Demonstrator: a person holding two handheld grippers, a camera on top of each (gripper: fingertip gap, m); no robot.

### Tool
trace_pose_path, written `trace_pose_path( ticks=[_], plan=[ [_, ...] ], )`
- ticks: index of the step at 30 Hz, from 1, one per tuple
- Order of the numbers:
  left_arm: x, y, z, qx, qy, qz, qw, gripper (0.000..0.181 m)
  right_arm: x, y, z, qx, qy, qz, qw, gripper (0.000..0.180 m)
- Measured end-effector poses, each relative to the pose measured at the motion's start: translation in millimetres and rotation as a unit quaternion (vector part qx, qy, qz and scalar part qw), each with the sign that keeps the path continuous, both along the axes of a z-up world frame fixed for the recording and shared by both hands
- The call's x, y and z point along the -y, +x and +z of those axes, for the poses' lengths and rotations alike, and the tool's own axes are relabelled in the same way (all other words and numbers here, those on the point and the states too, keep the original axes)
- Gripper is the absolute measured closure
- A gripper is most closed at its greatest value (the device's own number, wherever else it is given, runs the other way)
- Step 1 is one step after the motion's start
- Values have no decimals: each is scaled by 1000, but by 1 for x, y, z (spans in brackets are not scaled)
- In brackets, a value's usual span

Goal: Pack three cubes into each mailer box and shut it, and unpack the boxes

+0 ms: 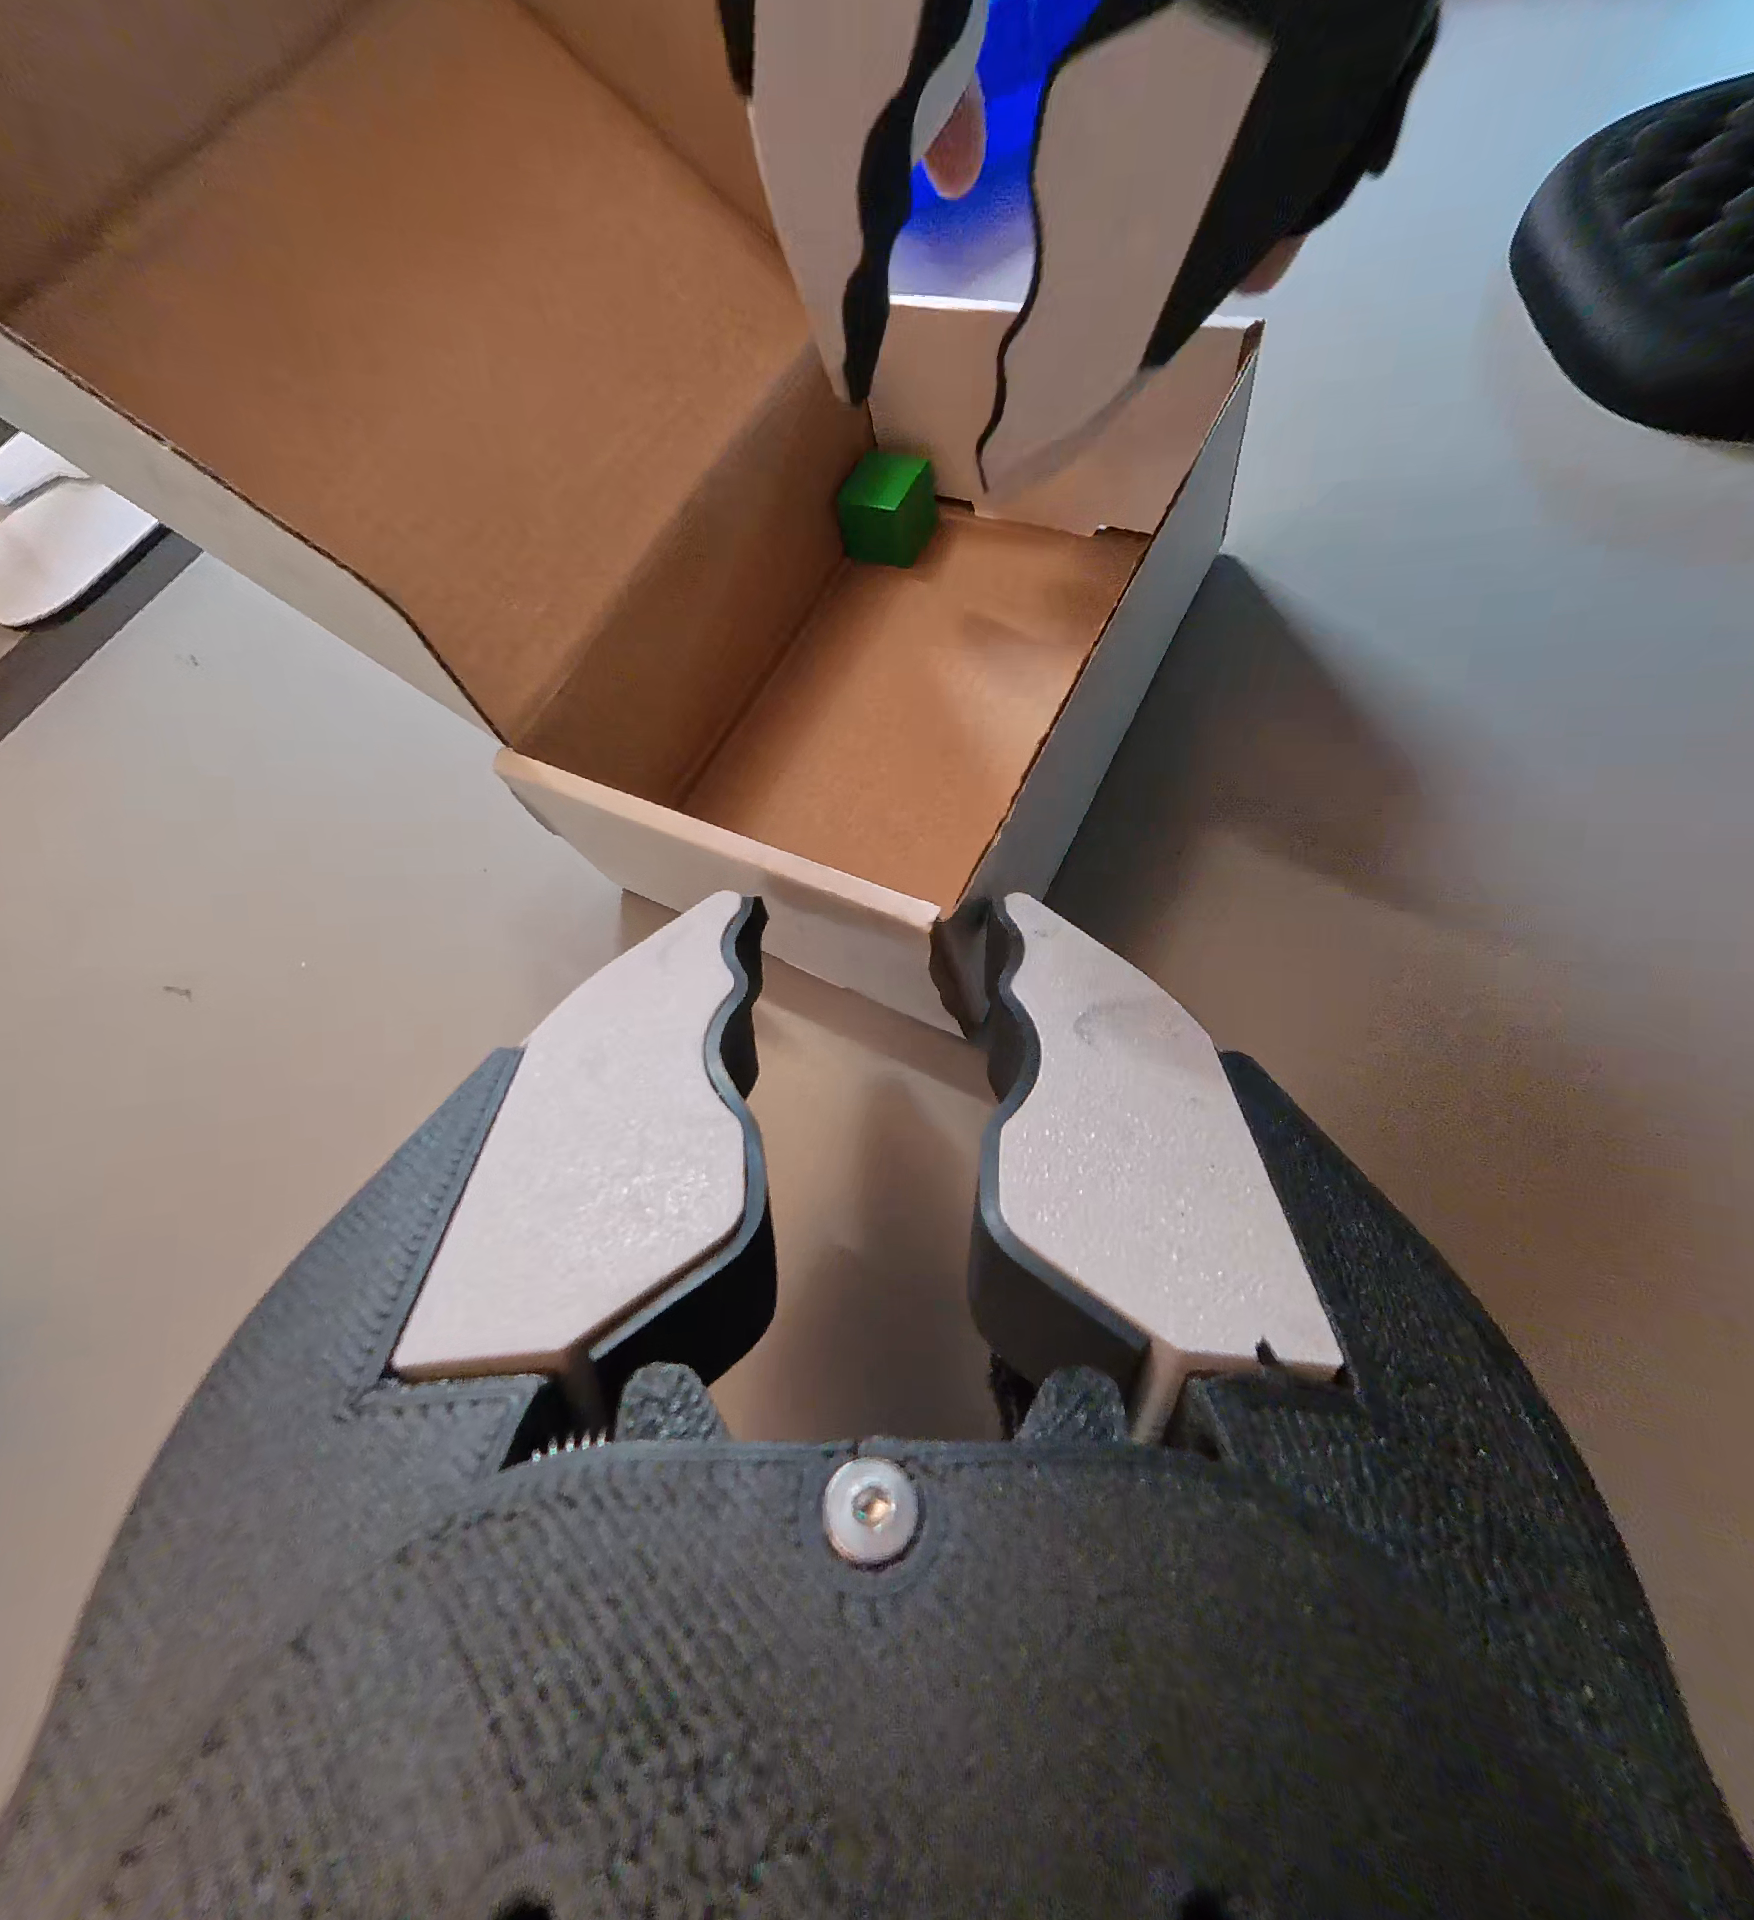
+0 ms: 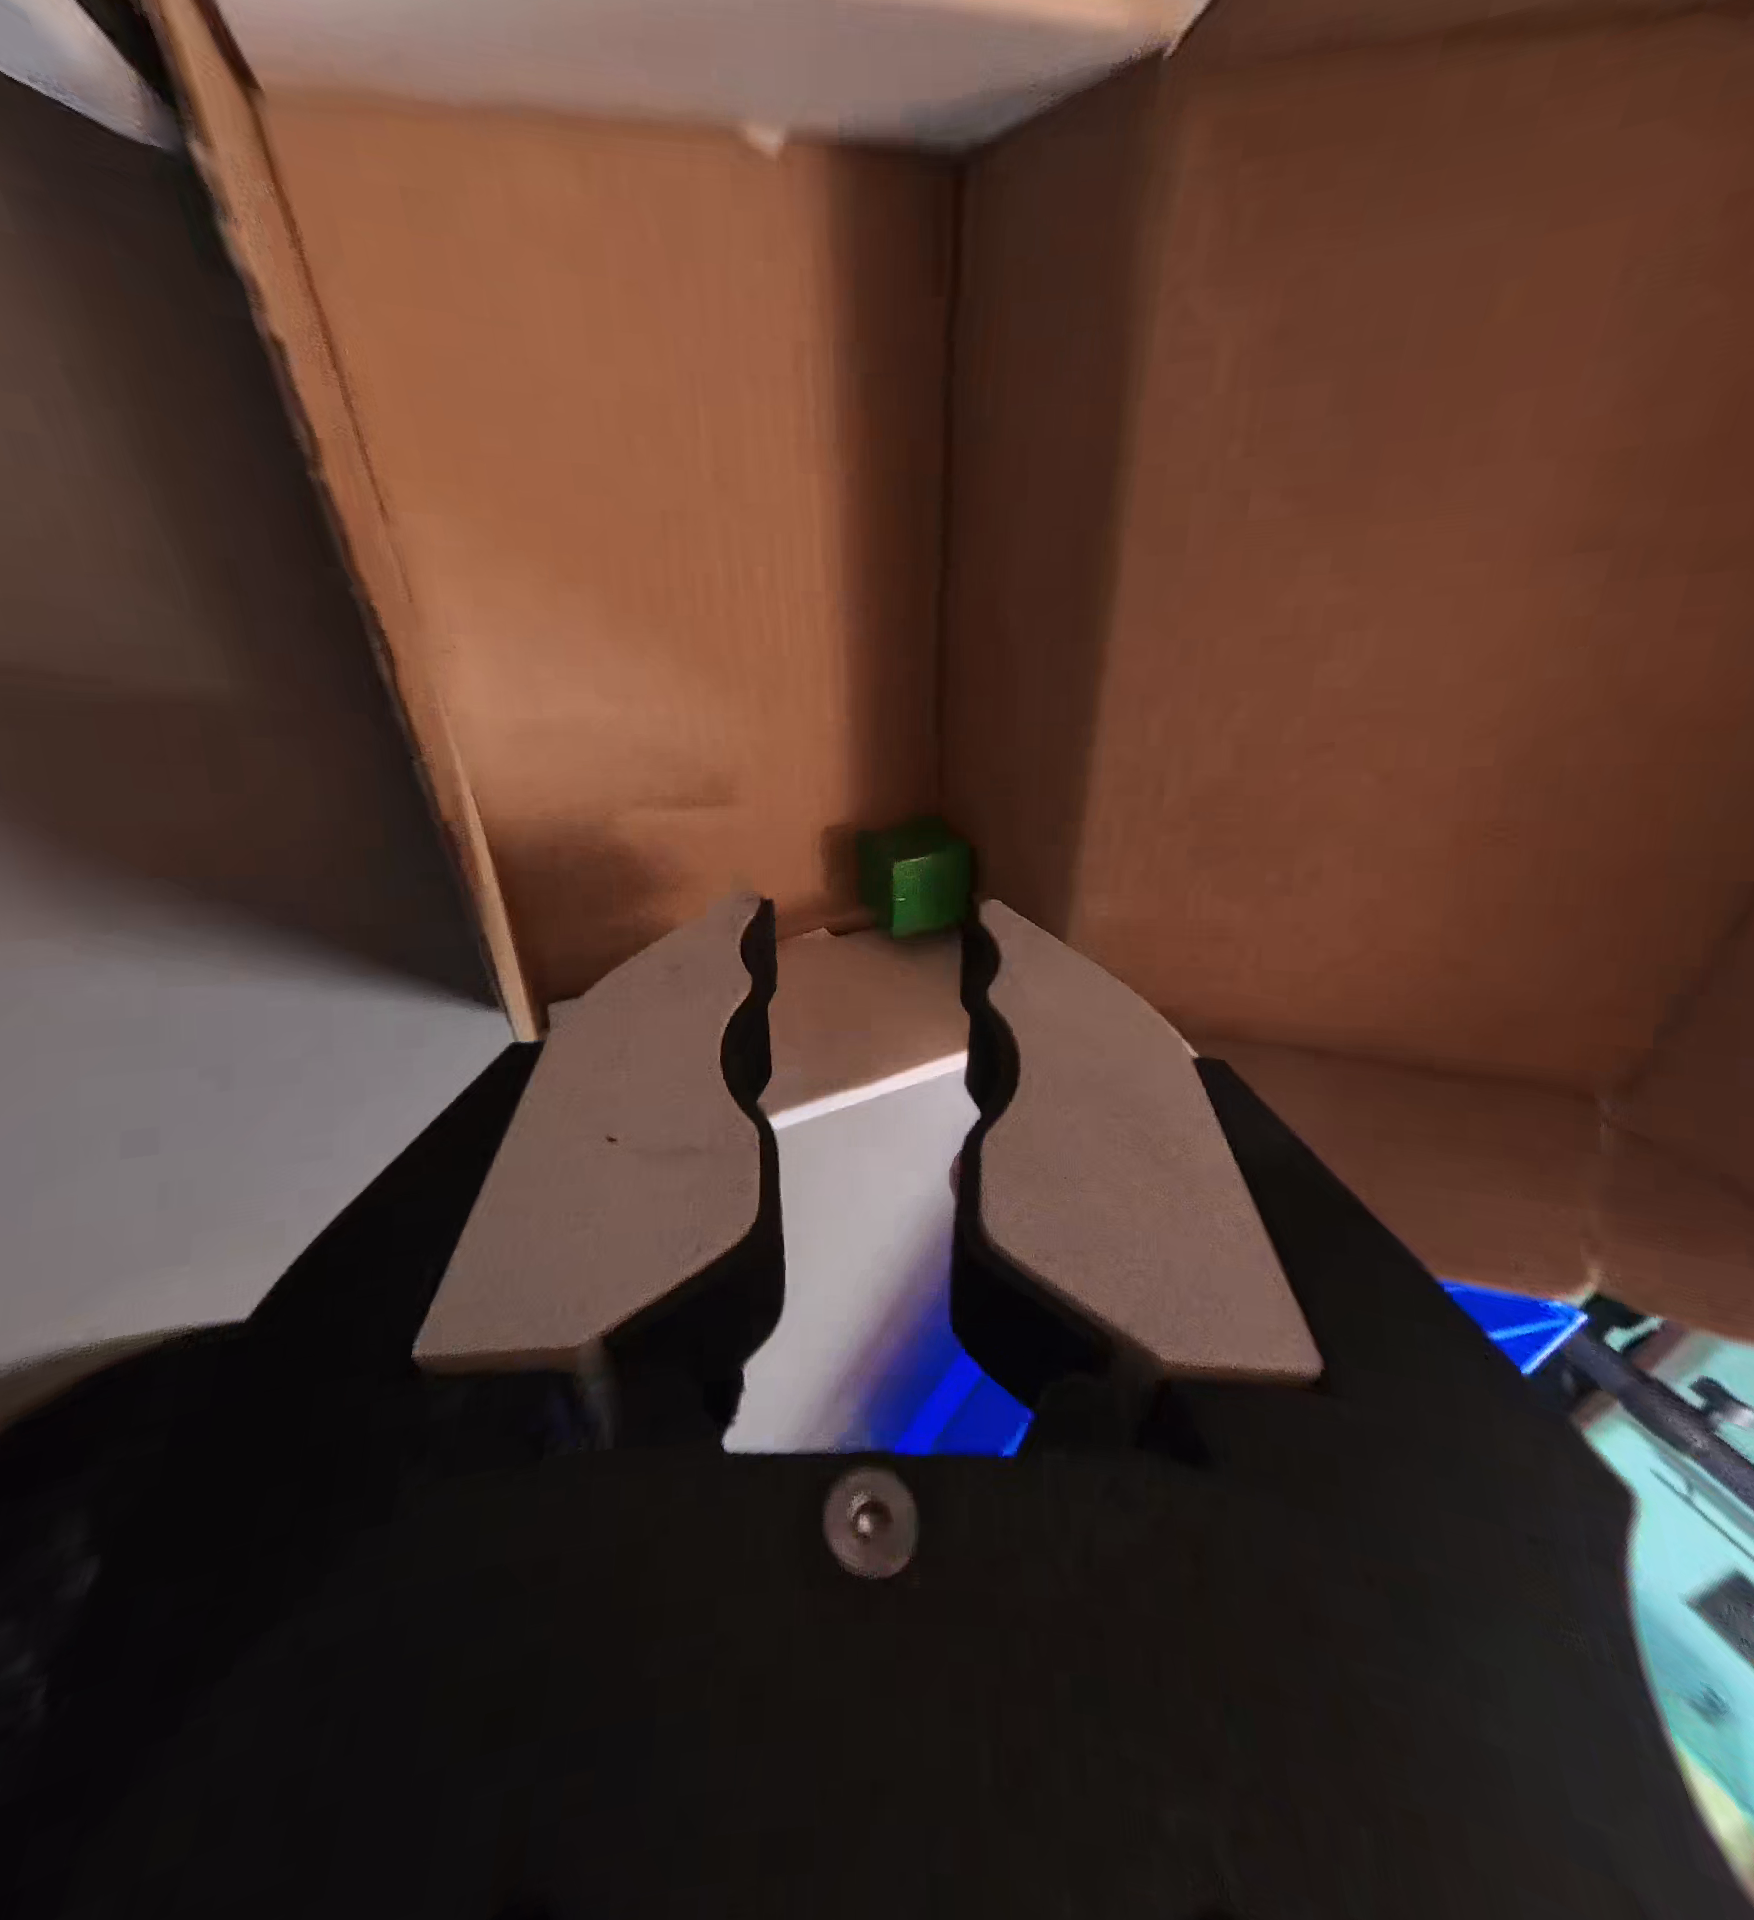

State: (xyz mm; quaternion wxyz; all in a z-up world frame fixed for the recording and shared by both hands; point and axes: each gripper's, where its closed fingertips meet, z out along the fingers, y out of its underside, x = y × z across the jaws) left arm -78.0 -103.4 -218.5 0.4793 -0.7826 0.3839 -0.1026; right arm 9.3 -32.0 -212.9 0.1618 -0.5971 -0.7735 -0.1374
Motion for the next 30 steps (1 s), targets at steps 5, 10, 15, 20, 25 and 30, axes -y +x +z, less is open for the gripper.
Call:
trace_pose_path(
  ticks=[5,10,15,20,25,30],
  plan=[
    [1,1,-2,-9,1,-5,1000,141,-19,11,-19,79,25,-32,996,142],
    [2,3,-3,-13,-1,-10,1000,143,-25,11,-27,113,63,-36,991,148],
    [2,4,-4,-19,-2,-13,1000,145,-30,13,-36,144,82,-33,986,152],
    [2,5,-5,-22,-1,-14,1000,146,-28,2,-32,114,67,-24,991,171],
    [3,4,-4,-19,1,-14,1000,146,-3,-6,-39,84,9,5,996,172],
    [3,5,-4,-21,3,-16,1000,145,-18,0,-17,53,10,-35,998,154]
  ],
)
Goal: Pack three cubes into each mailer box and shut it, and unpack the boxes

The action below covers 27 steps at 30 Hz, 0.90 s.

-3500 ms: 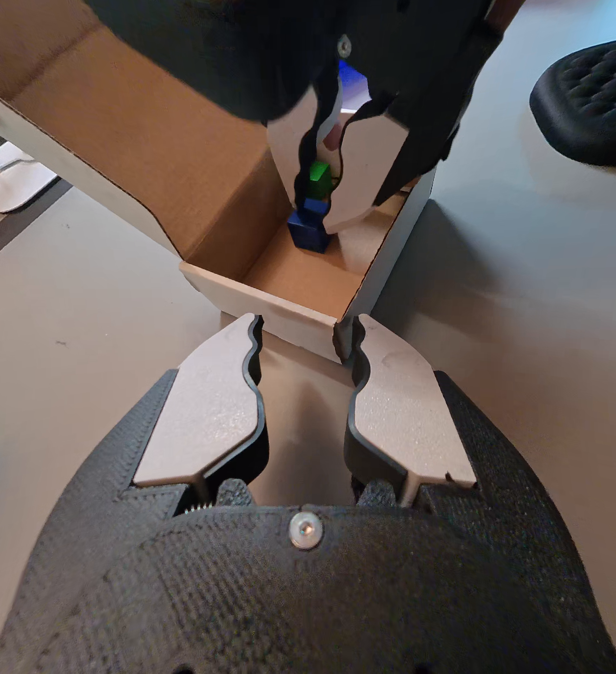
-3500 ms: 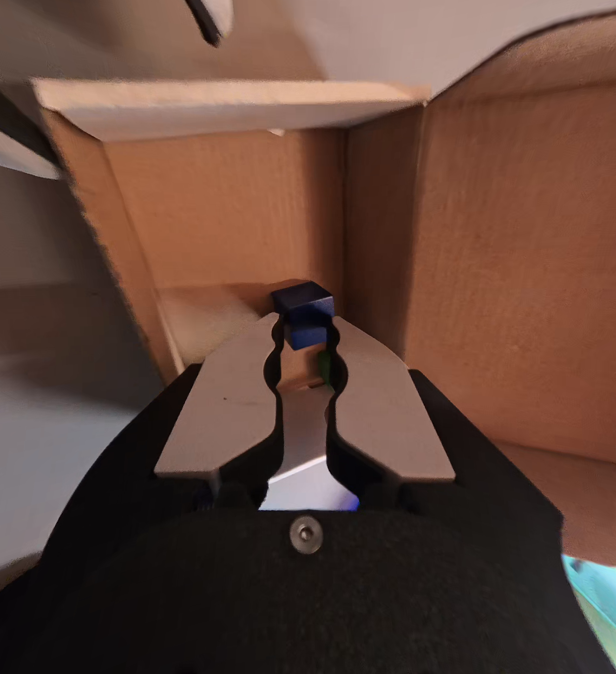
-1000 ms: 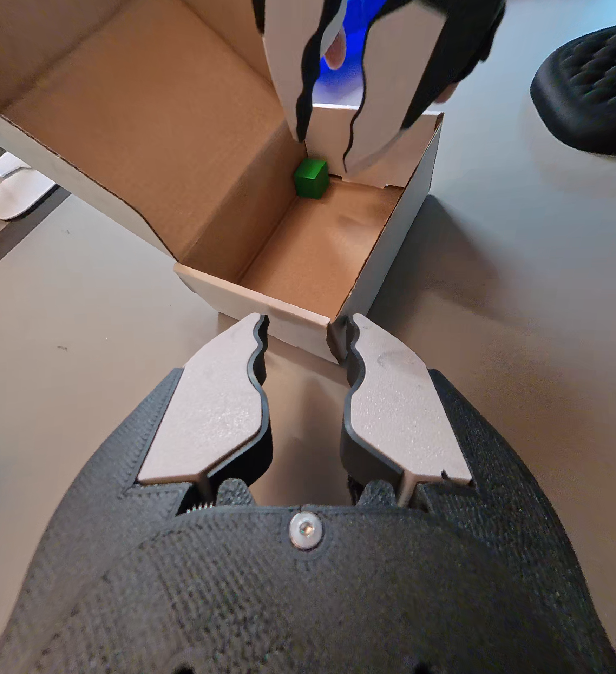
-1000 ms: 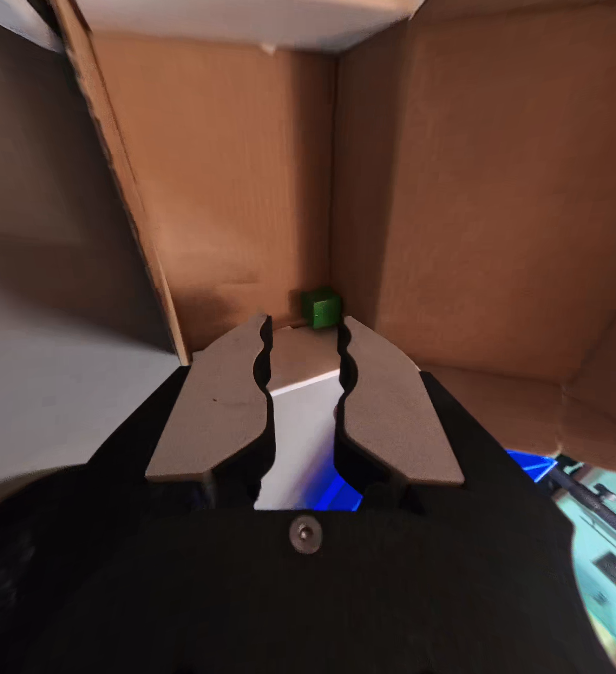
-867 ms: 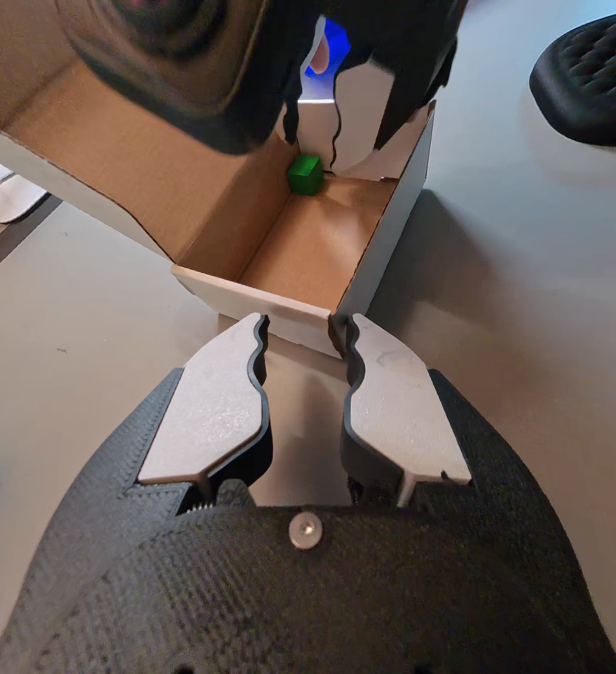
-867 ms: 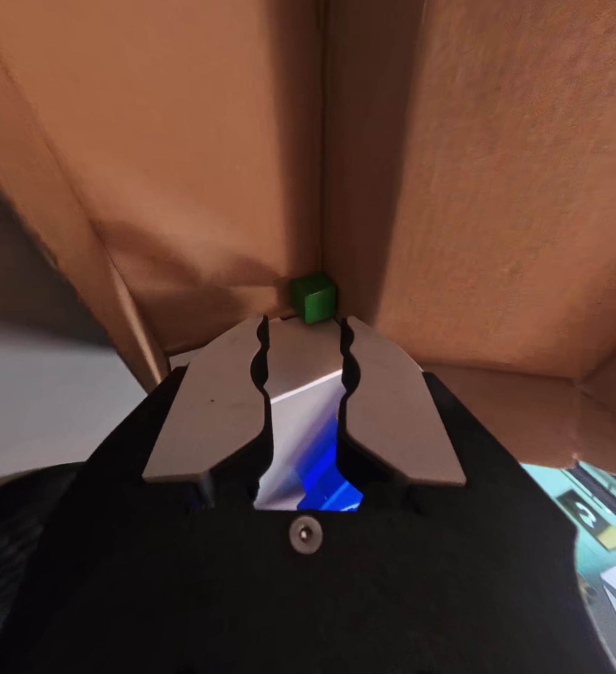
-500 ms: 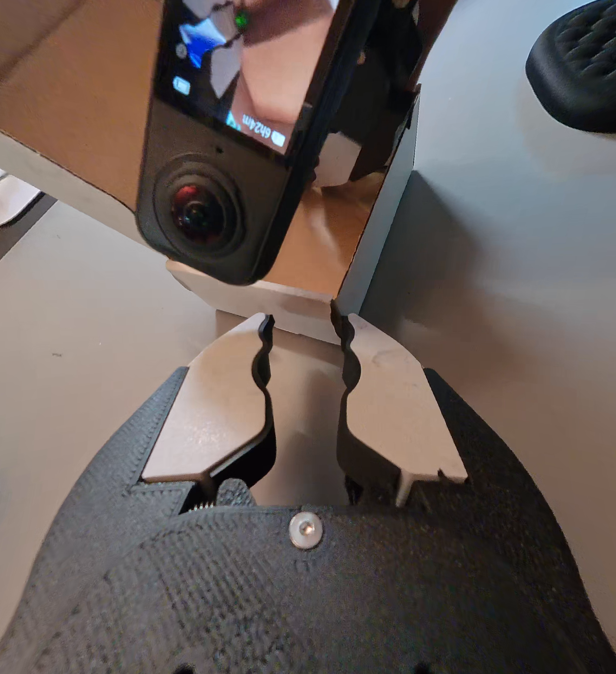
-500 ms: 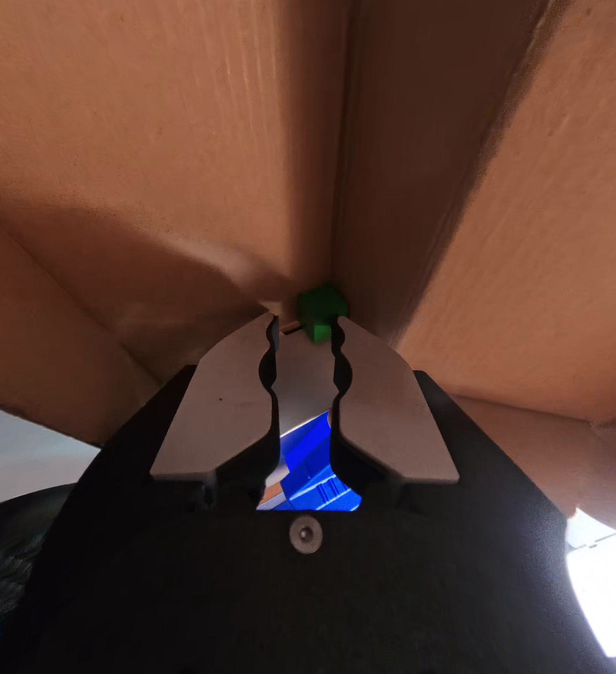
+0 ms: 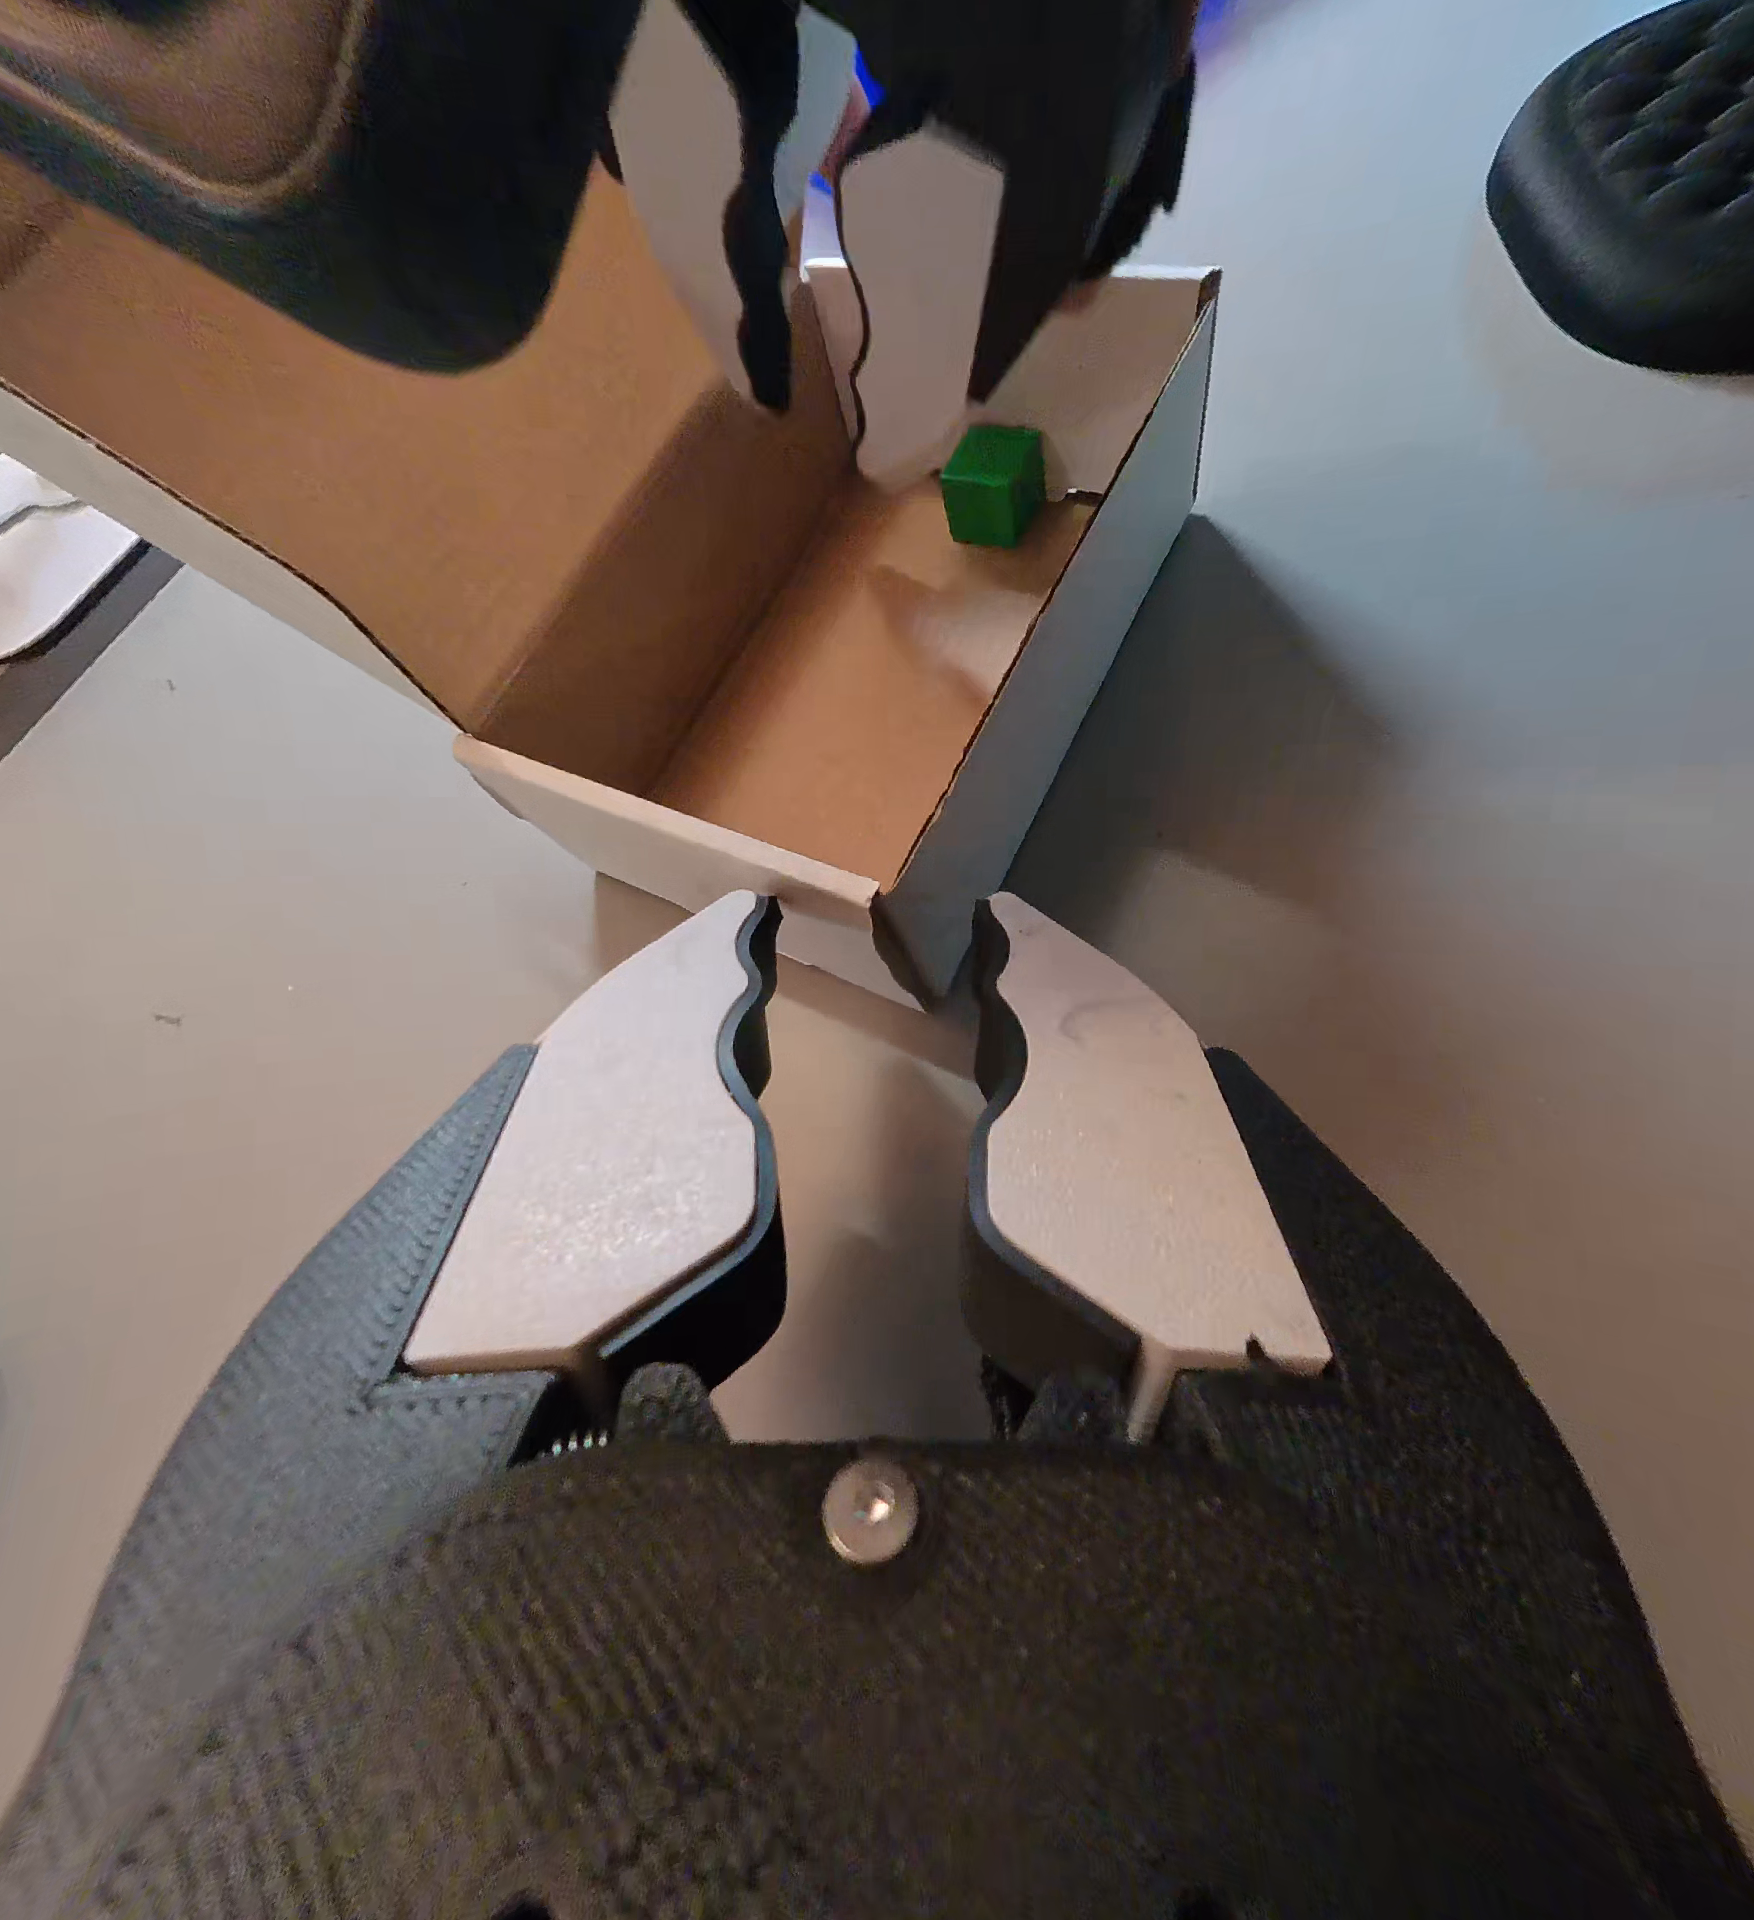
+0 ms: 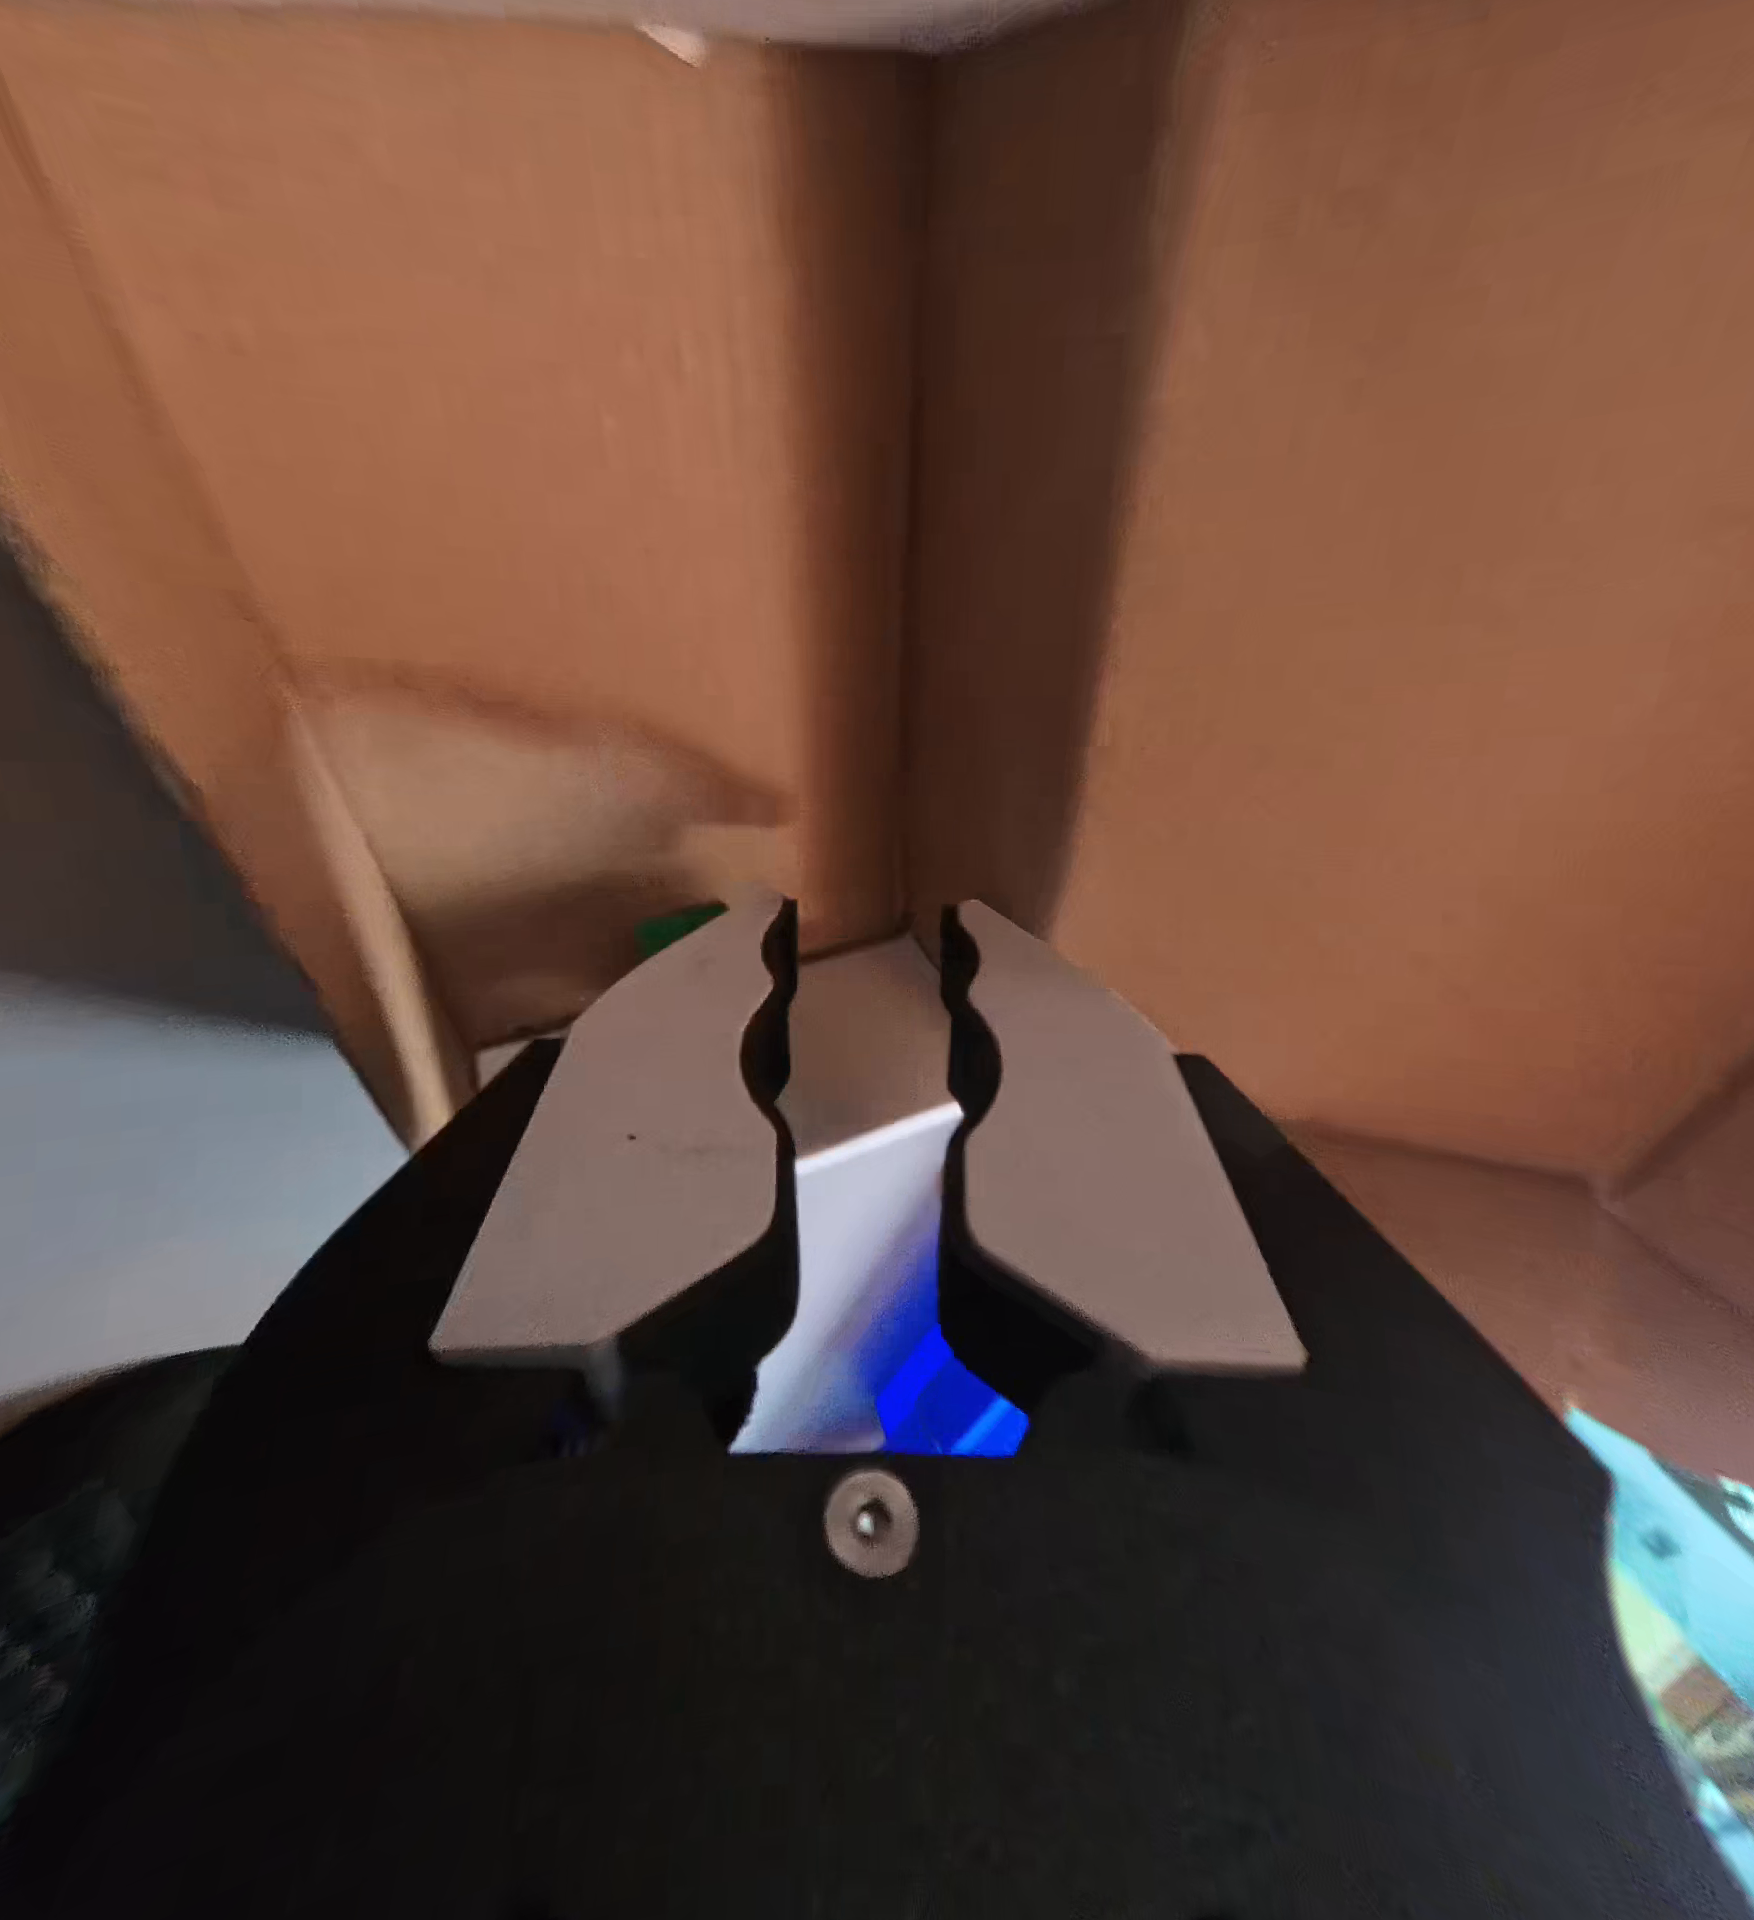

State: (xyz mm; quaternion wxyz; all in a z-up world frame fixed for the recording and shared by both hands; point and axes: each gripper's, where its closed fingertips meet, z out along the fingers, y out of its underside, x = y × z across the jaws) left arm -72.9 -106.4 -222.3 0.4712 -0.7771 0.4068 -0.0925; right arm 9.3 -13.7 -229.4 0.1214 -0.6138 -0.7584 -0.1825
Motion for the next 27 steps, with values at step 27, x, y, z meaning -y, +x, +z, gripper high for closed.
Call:
trace_pose_path(
  ticks=[27],
  plan=[
    [2,1,3,6,5,-7,1000,144,18,30,-18,190,-94,55,976,157]
  ],
)
